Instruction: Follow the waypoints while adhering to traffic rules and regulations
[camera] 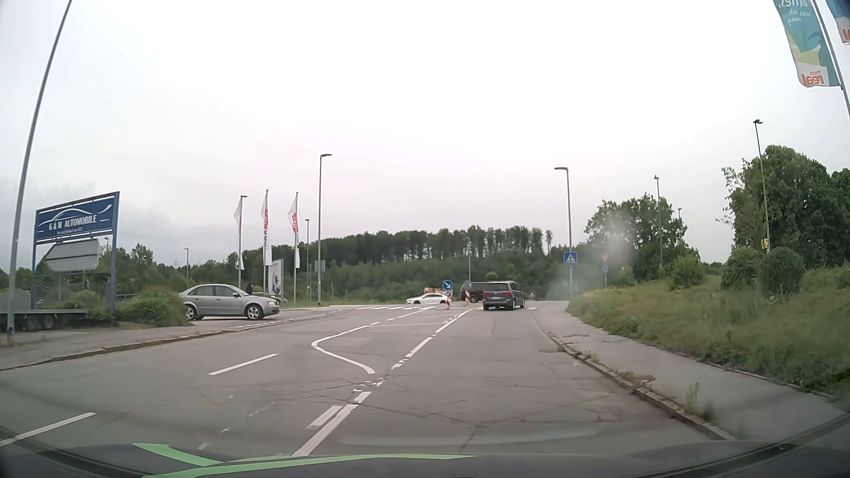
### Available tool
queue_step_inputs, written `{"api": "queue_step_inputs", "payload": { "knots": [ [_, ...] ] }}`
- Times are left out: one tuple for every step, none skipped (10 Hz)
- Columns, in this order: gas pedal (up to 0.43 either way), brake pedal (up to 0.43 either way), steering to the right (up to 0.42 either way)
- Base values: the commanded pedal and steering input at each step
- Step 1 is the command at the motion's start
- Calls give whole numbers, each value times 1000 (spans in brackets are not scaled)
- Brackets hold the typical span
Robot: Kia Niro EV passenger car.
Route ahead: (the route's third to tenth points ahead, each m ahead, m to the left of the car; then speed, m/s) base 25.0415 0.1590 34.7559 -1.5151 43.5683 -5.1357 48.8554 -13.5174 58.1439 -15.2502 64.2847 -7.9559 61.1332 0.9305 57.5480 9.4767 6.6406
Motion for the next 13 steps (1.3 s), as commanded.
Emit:
{"api": "queue_step_inputs", "payload": {
  "knots": [
    [177,0,54],
    [169,0,53],
    [157,0,52],
    [150,0,50],
    [150,0,48],
    [150,0,45],
    [150,0,44],
    [150,0,41],
    [150,0,40],
    [150,0,39],
    [150,0,38],
    [150,0,37],
    [150,0,36]
  ]
}}
